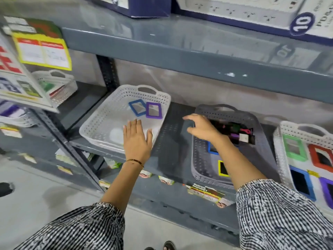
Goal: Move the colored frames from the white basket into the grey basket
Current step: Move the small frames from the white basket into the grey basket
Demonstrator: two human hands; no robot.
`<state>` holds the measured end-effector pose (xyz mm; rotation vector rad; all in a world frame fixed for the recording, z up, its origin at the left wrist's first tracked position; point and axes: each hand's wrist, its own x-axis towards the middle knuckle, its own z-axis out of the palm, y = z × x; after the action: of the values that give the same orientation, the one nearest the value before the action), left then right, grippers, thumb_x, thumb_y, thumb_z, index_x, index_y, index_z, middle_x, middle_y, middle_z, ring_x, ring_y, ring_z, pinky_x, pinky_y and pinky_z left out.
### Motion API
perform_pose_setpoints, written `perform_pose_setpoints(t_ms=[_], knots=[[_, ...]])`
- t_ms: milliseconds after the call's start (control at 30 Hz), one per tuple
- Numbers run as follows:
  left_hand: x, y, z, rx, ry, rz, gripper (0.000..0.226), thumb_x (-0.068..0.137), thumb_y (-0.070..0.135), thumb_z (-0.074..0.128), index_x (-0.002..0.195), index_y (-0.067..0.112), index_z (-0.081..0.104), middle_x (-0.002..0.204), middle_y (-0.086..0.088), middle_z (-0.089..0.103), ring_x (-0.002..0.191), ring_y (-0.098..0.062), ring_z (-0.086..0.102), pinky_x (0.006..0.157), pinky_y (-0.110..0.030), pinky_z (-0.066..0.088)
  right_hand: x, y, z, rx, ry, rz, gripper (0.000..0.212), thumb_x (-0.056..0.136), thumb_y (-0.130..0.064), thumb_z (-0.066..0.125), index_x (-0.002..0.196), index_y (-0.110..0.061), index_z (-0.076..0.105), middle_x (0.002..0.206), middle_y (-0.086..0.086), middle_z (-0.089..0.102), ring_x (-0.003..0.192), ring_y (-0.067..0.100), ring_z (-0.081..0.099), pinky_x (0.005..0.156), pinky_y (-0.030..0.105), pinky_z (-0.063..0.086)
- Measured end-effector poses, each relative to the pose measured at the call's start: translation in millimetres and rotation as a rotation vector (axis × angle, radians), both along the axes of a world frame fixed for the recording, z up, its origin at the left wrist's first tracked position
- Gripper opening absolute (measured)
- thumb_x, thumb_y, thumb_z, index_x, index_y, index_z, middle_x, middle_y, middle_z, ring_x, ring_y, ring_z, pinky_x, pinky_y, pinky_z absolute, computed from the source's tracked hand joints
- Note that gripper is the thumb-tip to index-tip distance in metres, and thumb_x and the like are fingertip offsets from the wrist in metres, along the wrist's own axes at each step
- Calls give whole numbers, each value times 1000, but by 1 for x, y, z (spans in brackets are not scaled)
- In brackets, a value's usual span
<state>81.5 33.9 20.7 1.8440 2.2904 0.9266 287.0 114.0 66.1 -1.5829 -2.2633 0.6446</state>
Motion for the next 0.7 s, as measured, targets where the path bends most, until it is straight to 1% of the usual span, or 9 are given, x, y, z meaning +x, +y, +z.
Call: perform_pose_setpoints(t_ms=[100, 167, 267, 333, 433, 500, 567, 633, 700], knots=[[-31, -11, -4, -15, 12, 92, 63, 89, 41, 25, 133, -4, 35, 143, -26, 35, 137, -40, 22, 115, -48, 10, -57, 0, 0, -12, 24, 146, 47, 80, 0, 62, 126, -5, 58, 134, 15, 58, 121, 28, 55, 100, 26, 39], [-49, -18, -8, -38, 18, 153, 64, 90, 42, 25, 133, -4, 35, 143, -27, 34, 137, -41, 21, 115, -50, 11, -93, 1, -4, -63, -10, 255, 48, 82, -1, 62, 129, -7, 56, 138, 13, 54, 127, 27, 51, 104, 29, 38], [-65, -26, -13, -75, 20, 203, 73, 87, 49, 16, 131, -6, 37, 141, -29, 37, 135, -44, 24, 114, -52, 15, -131, 3, -15, -115, -173, 412, 53, 83, -3, 60, 134, -15, 51, 145, 9, 47, 133, 27, 44, 111, 36, 37], [-69, -30, -17, -90, 8, 204, 77, 85, 51, 14, 131, -6, 37, 141, -29, 36, 135, -44, 24, 113, -52, 15, -149, 3, -20, -137, -306, 510, 56, 83, -3, 60, 137, -15, 48, 146, 9, 46, 135, 26, 42, 112, 35, 36], [-72, -32, -20, -98, -14, 195, 78, 84, 52, 13, 134, -5, 33, 145, -27, 31, 138, -41, 18, 115, -48, 12, -167, 3, -27, -171, -487, 634, 65, 77, -1, 65, 138, -13, 46, 141, 12, 51, 129, 29, 48, 105, 35, 42], [-72, -32, -20, -89, -13, 193, 78, 84, 52, 12, 135, -4, 32, 146, -26, 29, 139, -39, 16, 115, -44, 9, -171, 4, -33, -149, -525, 682, 58, 71, -1, 67, 126, -16, 56, 123, 14, 63, 114, 32, 58, 88, 34, 50], [-72, -32, -21, -78, -7, 194, 76, 85, 50, 13, 135, -4, 31, 146, -26, 29, 139, -38, 17, 115, -42, 7, -172, 4, -39, -103, -518, 704, 38, 70, -5, 64, 105, -19, 63, 103, 11, 69, 96, 32, 63, 71, 32, 48], [-72, -32, -22, -67, 3, 195, 74, 86, 49, 14, 135, -4, 32, 146, -27, 30, 139, -38, 18, 114, -41, 6, -173, 4, -44, -60, -498, 705, 26, 72, -10, 61, 96, -19, 65, 98, 9, 69, 89, 29, 63, 70, 34, 50], [-72, -31, -23, -56, 13, 198, 71, 87, 46, 16, 134, -5, 34, 144, -27, 32, 138, -38, 20, 114, -41, 7, -173, 4, -45, -38, -492, 696, 22, 74, -14, 59, 93, -20, 67, 96, 10, 69, 87, 30, 64, 73, 38, 54]])
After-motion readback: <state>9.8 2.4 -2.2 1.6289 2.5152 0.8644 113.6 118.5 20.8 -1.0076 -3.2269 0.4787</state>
